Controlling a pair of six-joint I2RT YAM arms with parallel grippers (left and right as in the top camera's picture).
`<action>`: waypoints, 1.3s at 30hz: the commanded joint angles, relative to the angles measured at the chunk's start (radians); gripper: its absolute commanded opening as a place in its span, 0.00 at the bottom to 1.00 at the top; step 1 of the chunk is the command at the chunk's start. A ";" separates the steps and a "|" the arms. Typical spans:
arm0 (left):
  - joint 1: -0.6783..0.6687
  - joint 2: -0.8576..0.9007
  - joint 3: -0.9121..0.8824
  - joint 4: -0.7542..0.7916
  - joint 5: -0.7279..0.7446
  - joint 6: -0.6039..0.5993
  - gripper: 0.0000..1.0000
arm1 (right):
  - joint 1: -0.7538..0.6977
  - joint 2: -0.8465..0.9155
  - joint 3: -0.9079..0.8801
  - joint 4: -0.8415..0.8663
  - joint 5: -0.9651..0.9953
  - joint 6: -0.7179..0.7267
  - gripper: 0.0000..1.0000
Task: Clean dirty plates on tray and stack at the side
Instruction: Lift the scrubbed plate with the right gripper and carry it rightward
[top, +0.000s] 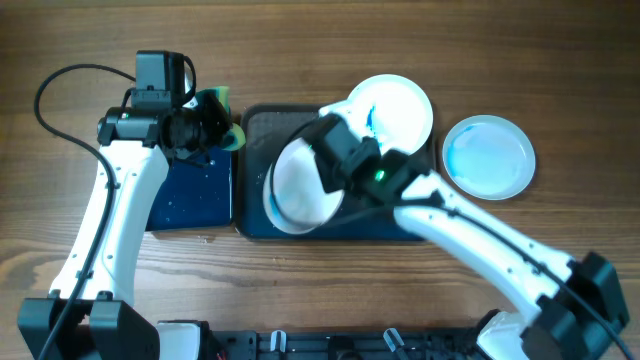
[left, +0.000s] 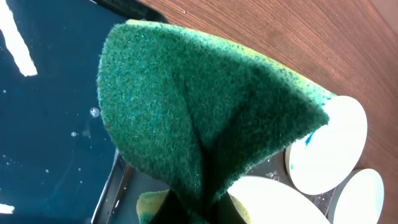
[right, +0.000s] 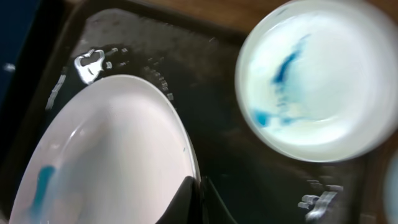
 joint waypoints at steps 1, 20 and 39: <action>0.006 0.006 -0.003 0.003 0.019 0.019 0.04 | -0.080 0.112 -0.003 0.036 -0.404 0.058 0.05; 0.006 0.006 -0.003 -0.001 0.019 0.019 0.04 | -0.142 0.343 -0.003 0.027 -0.653 0.125 0.41; 0.006 0.006 -0.003 -0.051 0.012 0.023 0.04 | -0.142 0.348 -0.003 -0.016 -0.637 0.230 0.04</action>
